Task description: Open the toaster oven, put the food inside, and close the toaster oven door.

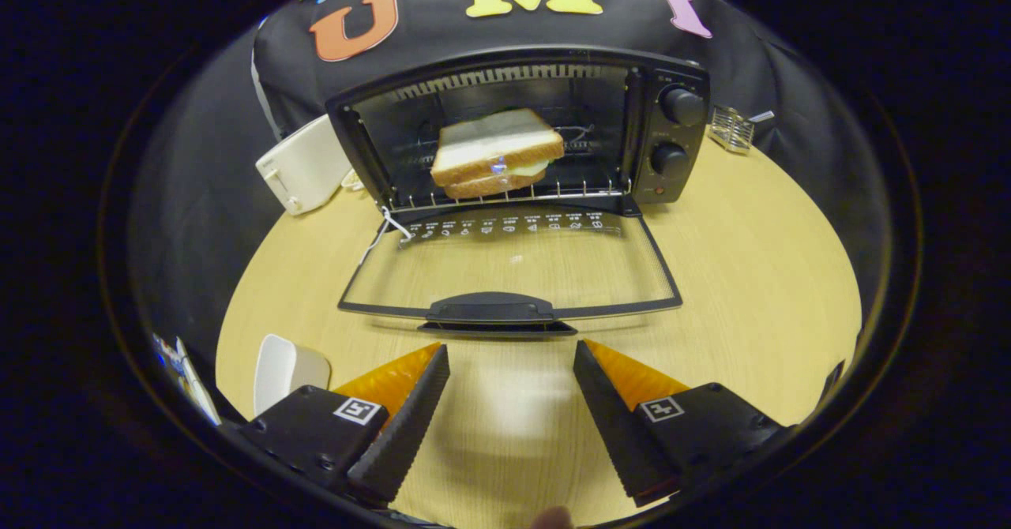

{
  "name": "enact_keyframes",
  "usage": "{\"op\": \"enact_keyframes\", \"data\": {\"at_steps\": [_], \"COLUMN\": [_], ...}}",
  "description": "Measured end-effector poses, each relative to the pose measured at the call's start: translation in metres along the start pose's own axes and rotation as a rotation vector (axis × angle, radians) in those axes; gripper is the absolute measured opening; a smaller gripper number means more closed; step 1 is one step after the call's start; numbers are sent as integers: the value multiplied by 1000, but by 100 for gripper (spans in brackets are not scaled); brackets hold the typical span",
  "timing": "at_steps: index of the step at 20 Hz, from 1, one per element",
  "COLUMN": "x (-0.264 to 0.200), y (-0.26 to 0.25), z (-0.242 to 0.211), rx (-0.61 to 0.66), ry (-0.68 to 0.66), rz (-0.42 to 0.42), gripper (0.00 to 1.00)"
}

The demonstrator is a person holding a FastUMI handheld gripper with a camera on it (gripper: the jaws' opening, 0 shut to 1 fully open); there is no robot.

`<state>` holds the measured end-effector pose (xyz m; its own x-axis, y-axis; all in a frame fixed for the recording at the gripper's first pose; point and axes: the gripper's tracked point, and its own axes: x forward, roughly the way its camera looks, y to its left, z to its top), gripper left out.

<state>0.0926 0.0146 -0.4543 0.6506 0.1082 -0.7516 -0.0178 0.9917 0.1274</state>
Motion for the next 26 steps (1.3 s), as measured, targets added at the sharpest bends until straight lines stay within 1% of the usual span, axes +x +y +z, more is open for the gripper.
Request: {"op": "enact_keyframes", "data": {"at_steps": [4, 6, 9, 15, 20, 23, 26], "x": [18, 19, 15, -19, -44, -55, -85], "y": [-2, -3, -3, 3, 7, 9, 20], "z": [-3, -1, 2, 26, 62, 83, 104], "rx": [13, -35, -47, -54, -76, -80, -97], "ry": [4, -19, -21, -122, -244, -281, -346], "rz": [-25, -40, -38, -29, -34, -47, -44], "gripper": [100, 100, 100, 100, 100, 100, 100]}}
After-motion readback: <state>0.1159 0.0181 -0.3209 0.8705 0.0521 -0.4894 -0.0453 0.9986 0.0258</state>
